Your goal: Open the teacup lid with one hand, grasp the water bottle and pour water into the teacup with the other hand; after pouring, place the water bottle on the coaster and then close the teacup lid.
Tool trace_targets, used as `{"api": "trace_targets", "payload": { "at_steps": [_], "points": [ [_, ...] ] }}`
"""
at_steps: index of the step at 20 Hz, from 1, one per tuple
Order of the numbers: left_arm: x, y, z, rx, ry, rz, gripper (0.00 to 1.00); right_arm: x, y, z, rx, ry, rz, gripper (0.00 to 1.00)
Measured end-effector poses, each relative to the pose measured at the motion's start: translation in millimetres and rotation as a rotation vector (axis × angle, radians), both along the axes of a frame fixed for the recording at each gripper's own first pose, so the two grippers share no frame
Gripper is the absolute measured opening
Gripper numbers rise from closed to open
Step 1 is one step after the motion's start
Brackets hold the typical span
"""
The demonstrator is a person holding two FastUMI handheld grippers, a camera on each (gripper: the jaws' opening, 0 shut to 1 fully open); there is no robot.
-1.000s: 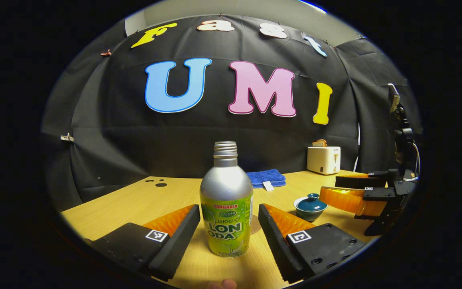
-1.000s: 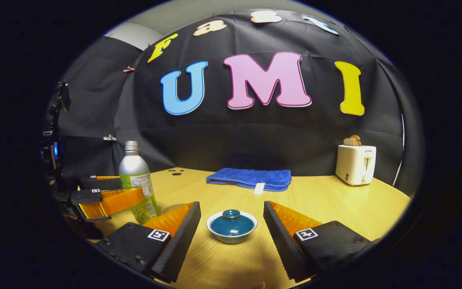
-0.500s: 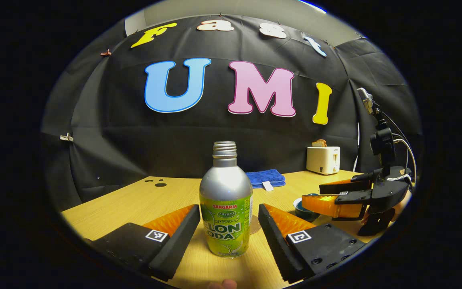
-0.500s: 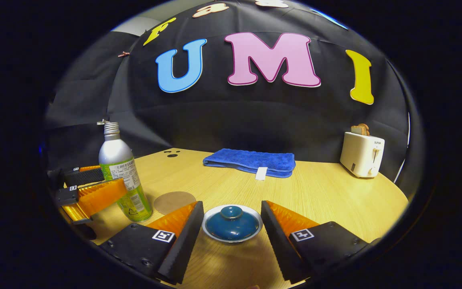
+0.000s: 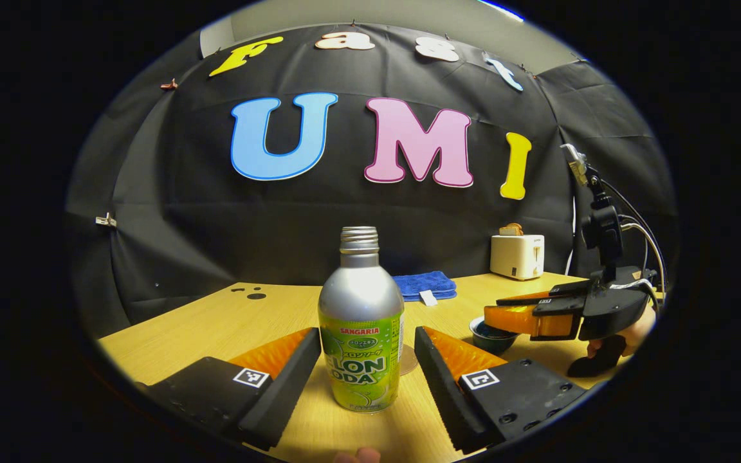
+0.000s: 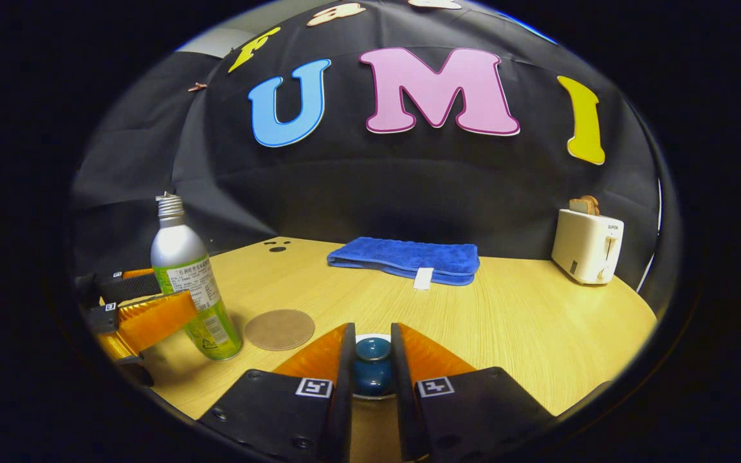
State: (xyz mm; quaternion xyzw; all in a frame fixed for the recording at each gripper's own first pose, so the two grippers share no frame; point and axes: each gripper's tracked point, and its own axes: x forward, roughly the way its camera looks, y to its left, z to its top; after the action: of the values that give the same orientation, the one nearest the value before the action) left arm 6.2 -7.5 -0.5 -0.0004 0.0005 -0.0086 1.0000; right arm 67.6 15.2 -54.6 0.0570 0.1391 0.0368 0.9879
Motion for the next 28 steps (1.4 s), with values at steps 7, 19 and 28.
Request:
{"api": "trace_targets", "payload": {
  "at_steps": [7, 19, 28],
  "points": [
    [0, 0, 1, 0.0, 0.0, -0.001, 0.93, -10, -11, 18, -0.031, -0.107, -0.077, 0.3],
    [3, 0, 0, 0.0, 0.001, 0.0, 0.93, -58, -88, 22, -0.009, -0.149, -0.229, 0.3],
    [28, -11, 2, 0.235, 0.016, 0.009, 0.82, -80, -109, 28, -0.016, -0.184, -0.257, 0.3]
  ]
}}
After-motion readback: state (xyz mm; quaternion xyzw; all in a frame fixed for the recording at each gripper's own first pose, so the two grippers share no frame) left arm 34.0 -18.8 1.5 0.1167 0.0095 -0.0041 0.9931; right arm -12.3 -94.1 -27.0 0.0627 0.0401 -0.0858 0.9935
